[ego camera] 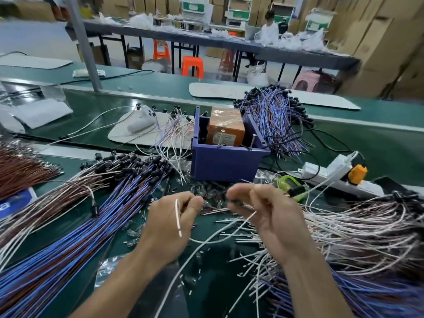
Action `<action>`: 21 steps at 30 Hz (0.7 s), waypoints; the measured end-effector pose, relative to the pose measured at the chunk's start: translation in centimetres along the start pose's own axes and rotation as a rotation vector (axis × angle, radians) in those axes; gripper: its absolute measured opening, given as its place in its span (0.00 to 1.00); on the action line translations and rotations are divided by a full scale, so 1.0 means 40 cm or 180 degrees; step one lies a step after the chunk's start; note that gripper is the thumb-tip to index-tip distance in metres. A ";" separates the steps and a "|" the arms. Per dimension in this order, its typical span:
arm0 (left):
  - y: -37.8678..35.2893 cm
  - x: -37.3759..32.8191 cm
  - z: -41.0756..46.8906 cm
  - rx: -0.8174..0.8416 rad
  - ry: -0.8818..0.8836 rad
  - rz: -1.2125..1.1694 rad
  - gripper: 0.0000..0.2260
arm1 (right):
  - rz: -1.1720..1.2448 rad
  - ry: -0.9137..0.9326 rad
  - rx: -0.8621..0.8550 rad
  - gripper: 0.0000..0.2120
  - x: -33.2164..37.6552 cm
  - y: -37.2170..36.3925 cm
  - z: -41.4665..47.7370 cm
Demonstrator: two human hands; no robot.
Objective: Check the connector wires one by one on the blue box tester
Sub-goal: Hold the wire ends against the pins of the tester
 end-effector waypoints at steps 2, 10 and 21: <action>0.000 -0.019 -0.009 0.0079 -0.0221 0.0016 0.20 | -0.0116 -0.0149 0.0243 0.24 0.000 -0.037 -0.010; -0.033 -0.038 -0.034 0.0166 -0.0328 -0.0021 0.13 | -0.1605 -0.0328 0.0968 0.05 -0.048 -0.072 -0.035; -0.031 -0.013 0.006 0.0327 0.0184 -0.0191 0.12 | -0.1460 -0.0066 0.0364 0.02 -0.049 -0.023 -0.007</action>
Point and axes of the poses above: each hand's wrist, its own z-axis towards the middle knuckle, its own y-axis out of the back of the hand, x = y × z, the point moved 9 cm from there along z, towards the middle knuckle, and after that the axes turned 15 degrees about y, right-handed, at the moved point
